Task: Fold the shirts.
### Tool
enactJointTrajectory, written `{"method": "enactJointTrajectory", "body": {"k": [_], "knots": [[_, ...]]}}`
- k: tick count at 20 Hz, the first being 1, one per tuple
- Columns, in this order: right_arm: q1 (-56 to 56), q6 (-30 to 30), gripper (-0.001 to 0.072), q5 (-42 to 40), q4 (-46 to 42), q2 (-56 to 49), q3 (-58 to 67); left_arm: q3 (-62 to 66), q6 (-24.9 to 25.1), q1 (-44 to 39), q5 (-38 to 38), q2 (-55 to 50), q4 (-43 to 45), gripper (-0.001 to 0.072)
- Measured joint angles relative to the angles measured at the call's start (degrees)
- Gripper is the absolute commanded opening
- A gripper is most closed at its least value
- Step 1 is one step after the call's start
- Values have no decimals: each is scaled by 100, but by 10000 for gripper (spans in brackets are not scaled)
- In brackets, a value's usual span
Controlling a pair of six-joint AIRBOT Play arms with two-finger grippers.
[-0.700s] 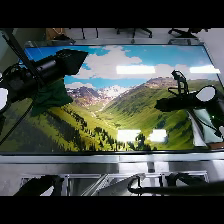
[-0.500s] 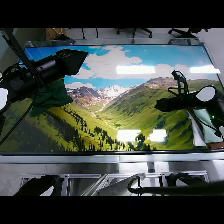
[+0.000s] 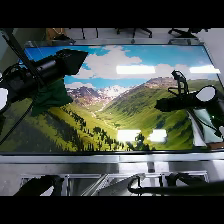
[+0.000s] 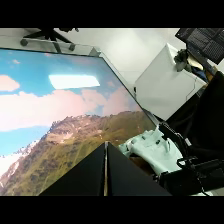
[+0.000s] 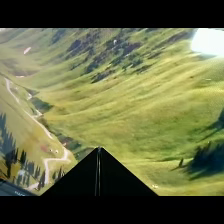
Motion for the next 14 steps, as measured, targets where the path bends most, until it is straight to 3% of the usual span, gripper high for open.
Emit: {"method": "enactJointTrajectory", "body": {"k": [8,12,13,14], "knots": [[0,0,18,-2,0,0,0,-2,2,17,146,-2,66,16],[0,0,18,-2,0,0,0,-4,7,328,-151,-2,1329,21],[0,0,18,-2,0,0,0,-4,7,492,-402,-4,1784,200],[0,0,18,-2,0,0,0,-4,7,682,-669,-9,2188,517]]}}
